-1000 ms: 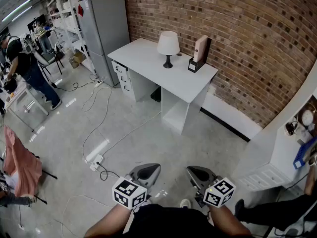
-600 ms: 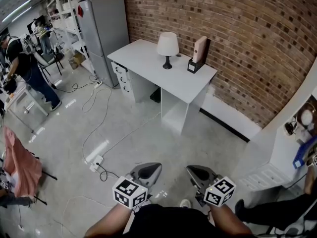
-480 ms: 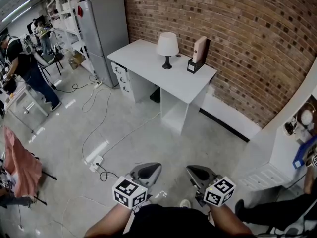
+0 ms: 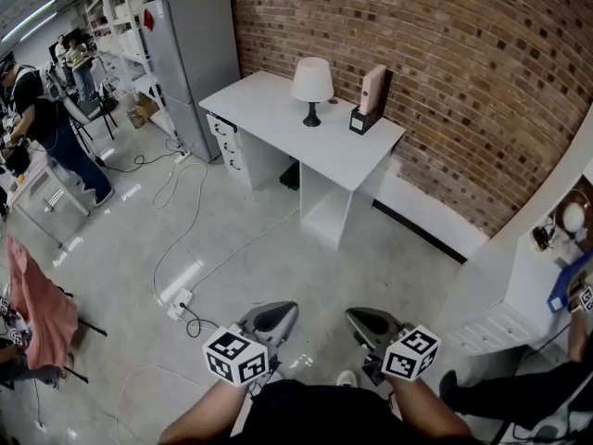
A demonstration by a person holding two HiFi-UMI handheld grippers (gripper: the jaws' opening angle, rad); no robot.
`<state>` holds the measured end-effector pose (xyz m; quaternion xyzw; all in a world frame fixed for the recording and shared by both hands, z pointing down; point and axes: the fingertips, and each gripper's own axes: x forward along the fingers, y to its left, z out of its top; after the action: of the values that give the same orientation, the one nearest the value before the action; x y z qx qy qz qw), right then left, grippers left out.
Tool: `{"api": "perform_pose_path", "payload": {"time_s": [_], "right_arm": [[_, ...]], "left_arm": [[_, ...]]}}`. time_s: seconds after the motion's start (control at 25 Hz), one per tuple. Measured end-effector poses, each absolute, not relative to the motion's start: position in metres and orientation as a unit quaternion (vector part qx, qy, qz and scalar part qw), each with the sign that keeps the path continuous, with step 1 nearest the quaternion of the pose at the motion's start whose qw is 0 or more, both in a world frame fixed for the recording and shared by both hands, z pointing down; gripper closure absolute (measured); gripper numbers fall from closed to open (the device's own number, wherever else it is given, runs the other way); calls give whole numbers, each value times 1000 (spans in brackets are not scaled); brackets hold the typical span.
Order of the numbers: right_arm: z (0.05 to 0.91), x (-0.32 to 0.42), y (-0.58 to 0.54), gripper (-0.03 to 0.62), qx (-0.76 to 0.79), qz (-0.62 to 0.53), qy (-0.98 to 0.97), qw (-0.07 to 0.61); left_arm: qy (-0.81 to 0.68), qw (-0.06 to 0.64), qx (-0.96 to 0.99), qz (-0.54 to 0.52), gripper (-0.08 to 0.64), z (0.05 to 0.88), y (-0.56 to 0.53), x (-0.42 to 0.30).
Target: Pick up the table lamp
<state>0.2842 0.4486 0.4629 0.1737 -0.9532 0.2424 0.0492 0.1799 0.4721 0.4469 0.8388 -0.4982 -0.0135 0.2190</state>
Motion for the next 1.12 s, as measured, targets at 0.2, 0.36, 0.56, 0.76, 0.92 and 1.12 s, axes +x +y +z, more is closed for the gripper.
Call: {"api": "perform_pose_path", "payload": {"time_s": [0.2, 0.36, 0.56, 0.76, 0.92, 1.12], "right_arm": [[449, 282, 451, 334, 131, 306, -943, -24], [435, 281, 448, 92, 124, 322, -936, -66], [420, 280, 448, -3, 107, 327, -933, -106], [428, 280, 441, -3, 111, 346, -925, -112], [434, 273, 439, -3, 128, 333, -929, -95], [437, 254, 448, 0, 123, 315, -938, -73]], "left_arm": [[-471, 252, 840, -96, 396, 441, 472, 178], [-486, 240, 835, -95, 229, 437, 470, 173], [-496, 260, 820, -119, 133, 436, 467, 158], [-507, 261, 813, -114, 87, 438, 463, 151], [-474, 271, 828, -130, 85, 438, 465, 153], [-445, 282, 835, -158, 86, 435, 470, 146]]}}
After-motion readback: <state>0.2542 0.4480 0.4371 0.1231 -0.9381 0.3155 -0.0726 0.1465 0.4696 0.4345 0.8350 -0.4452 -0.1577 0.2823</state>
